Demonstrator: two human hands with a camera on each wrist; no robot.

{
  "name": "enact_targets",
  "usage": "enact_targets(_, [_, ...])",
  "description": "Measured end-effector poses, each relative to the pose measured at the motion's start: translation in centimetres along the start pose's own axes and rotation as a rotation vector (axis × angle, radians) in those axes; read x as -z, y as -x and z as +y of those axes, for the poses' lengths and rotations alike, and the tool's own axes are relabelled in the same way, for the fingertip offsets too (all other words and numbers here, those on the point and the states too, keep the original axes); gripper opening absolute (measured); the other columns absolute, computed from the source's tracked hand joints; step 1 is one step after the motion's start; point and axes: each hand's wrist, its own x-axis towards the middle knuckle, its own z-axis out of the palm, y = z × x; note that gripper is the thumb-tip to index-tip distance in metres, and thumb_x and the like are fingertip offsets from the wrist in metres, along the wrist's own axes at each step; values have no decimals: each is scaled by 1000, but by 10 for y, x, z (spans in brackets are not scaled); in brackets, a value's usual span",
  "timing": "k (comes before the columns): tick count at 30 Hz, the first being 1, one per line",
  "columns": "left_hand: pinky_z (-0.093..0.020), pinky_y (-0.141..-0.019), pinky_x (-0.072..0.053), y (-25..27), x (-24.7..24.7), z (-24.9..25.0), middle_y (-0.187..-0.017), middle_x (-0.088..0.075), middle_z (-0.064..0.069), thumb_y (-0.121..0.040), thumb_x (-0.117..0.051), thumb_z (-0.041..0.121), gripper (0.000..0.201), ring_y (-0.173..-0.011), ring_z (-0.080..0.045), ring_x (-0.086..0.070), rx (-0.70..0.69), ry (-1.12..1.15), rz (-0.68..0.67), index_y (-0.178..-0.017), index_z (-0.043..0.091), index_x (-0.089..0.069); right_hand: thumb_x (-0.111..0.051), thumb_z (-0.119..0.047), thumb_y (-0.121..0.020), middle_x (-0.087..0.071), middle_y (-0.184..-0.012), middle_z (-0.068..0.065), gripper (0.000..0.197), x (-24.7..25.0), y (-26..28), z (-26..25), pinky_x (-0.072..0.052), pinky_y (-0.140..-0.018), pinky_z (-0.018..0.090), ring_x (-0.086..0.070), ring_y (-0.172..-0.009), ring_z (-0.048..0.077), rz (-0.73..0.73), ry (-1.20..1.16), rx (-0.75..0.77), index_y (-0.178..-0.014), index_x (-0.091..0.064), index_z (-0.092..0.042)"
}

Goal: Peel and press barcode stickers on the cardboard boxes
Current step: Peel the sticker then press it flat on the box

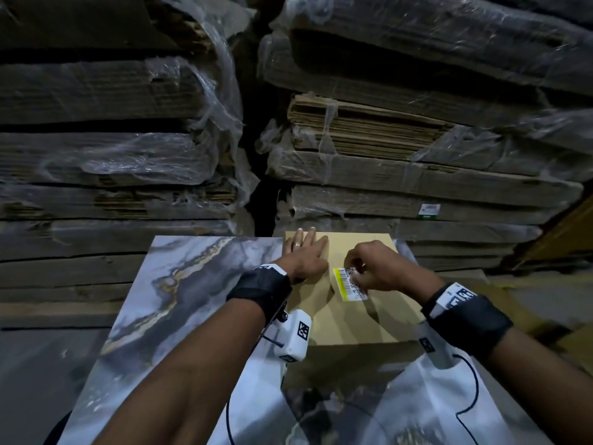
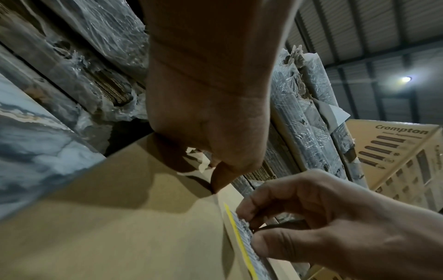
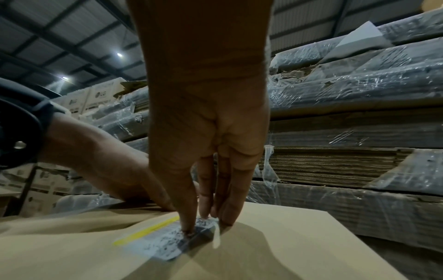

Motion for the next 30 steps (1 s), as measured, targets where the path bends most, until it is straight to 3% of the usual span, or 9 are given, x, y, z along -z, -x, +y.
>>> enact_targets(6, [-45, -122, 9, 0, -1, 1, -168, 18, -4, -99, -44, 33, 73, -153, -28, 21, 3, 4, 15, -162, 29, -6, -67, -13, -86, -64, -83, -5, 8, 2, -8, 2, -40, -68, 27, -59, -79, 17, -10, -45, -15, -88, -65, -21])
enact_targets(10, [-45, -122, 9, 3, -1, 4, -168, 17, -3, -99, -44, 32, 73, -153, -28, 21, 23, 14, 20, -162, 29, -7, -66, -11, -86, -69, -87, 3, 5, -1, -8, 1, -49, -73, 37, -63, -83, 24, 38, -32, 19, -90, -69, -12])
enact_targets(12, [-44, -121, 10, 4, -1, 6, -168, 17, -3, -99, -44, 32, 74, -154, -27, 21, 37, 17, 23, -162, 29, -7, -67, -10, -85, -70, -86, 4, 4, -2, -7, 2, -52, -75, 42, -64, -82, 25, 62, -16, 45, -87, -69, -12])
enact_targets(14, [-43, -121, 10, 4, -1, 7, -169, 16, -2, -98, -44, 31, 74, -154, -26, 20, 44, 28, 27, -162, 30, -8, -67, -9, -83, -71, -82, 1, 7, -5, -8, 4, -52, -73, 39, -65, -80, 25, 83, 2, 70, -86, -68, -16])
enact_targets(22, [-44, -123, 7, 6, 0, 9, -169, 12, 0, -98, -46, 35, 72, -155, -24, 17, 65, 50, 46, -161, 33, -11, -61, -16, -90, -71, -83, 5, 23, -7, -12, 7, -49, -69, 38, -64, -80, 30, 69, -20, 96, -113, -63, -15])
enact_targets(25, [-45, -123, 7, 7, 0, 9, -170, 11, 1, -98, -49, 36, 73, -155, -23, 16, 63, 61, 50, -161, 33, -13, -60, -20, -93, -67, -95, 11, 30, -7, -14, 4, -45, -69, 39, -60, -87, 34, 11, 30, 89, -122, -52, -14])
enact_targets(30, [-43, -122, 7, 5, -2, 8, -170, 8, 2, -96, -50, 33, 74, -155, -22, 14, 77, 71, 66, -161, 35, -15, -68, -19, -90, -60, -102, 10, 45, 3, -24, 1, -44, -73, 36, -55, -90, 29, -134, -24, 23, -127, -44, -13])
